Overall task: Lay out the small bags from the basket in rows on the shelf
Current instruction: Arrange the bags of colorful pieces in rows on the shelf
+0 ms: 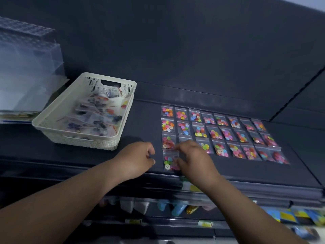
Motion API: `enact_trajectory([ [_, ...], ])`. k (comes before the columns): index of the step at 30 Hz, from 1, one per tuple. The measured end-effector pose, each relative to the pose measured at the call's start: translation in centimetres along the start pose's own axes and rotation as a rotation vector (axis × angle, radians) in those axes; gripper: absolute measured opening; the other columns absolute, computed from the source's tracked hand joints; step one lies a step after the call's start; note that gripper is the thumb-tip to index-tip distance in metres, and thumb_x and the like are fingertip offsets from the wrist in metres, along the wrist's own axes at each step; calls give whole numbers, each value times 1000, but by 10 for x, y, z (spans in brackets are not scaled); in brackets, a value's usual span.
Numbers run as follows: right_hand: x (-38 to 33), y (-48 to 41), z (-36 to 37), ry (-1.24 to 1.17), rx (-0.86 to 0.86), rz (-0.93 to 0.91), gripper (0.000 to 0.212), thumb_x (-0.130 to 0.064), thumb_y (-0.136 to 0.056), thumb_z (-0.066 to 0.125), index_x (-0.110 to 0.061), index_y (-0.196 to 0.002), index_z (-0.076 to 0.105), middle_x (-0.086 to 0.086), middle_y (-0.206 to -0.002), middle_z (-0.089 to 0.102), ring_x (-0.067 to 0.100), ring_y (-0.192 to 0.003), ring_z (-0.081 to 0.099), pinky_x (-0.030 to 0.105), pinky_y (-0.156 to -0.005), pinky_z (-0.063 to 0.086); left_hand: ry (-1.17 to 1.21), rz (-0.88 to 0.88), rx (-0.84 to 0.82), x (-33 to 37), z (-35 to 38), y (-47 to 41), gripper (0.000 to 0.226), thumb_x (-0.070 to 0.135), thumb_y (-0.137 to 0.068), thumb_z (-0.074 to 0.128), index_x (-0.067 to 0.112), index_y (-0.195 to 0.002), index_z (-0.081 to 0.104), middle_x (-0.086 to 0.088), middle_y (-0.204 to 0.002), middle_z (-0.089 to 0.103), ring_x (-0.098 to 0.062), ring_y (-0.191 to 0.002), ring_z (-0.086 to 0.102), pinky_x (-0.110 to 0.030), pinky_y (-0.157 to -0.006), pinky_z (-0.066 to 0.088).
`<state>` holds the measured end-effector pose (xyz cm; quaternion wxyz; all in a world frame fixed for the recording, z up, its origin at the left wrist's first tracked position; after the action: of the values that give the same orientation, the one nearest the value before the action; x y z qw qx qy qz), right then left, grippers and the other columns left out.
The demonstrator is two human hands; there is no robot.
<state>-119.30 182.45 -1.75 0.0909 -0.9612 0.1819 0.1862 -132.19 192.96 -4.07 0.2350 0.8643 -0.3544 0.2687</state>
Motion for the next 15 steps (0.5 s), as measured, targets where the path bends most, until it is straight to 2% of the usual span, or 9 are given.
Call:
enact_trajectory([
  [2, -2, -1, 7, -32, -74, -106, 25, -13, -85, 65, -16, -109, 67, -1, -106, 61, 16, -103, 51, 21, -89, 40, 2, 5, 4, -1, 0, 1, 23, 29, -87, 63, 24, -109, 61, 7, -104, 61, -11, -95, 58, -26, -88, 46],
  [5, -1, -1, 16, -115, -201, -92, 22, -14, -86, 65, -16, -107, 68, -3, -102, 60, 12, -94, 54, 19, -84, 42, -13, 12, 17, -2, -1, 2, 24, 28, -86, 63, 24, -110, 61, 7, -105, 61, -11, -95, 58, -25, -87, 46],
  [9, 0, -5, 18, -141, -261, -107, 21, -16, -87, 64, -16, -107, 68, -2, -103, 57, 13, -93, 55, 21, -85, 45, -80, 31, 48, 0, -2, 2, 27, 28, -86, 63, 24, -113, 60, 5, -106, 58, -12, -96, 56, -25, -86, 45],
  [15, -7, -30, -3, -163, -151, -192, 19, -17, -87, 64, -17, -105, 67, -8, -98, 54, 8, -90, 53, 18, -81, 40, -240, 107, 132, 20, -17, 3, 35, 28, -89, 59, 21, -123, 54, 1, -113, 52, -17, -103, 56, -31, -89, 46],
])
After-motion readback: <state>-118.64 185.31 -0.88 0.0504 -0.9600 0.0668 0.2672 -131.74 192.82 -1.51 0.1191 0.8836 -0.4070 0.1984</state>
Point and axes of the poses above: each hand's wrist, its own y-axis away from the middle knuckle, its own z-axis out of the palm, x = y × z, the point moved 6 cm from there along -y, towards the middle knuckle
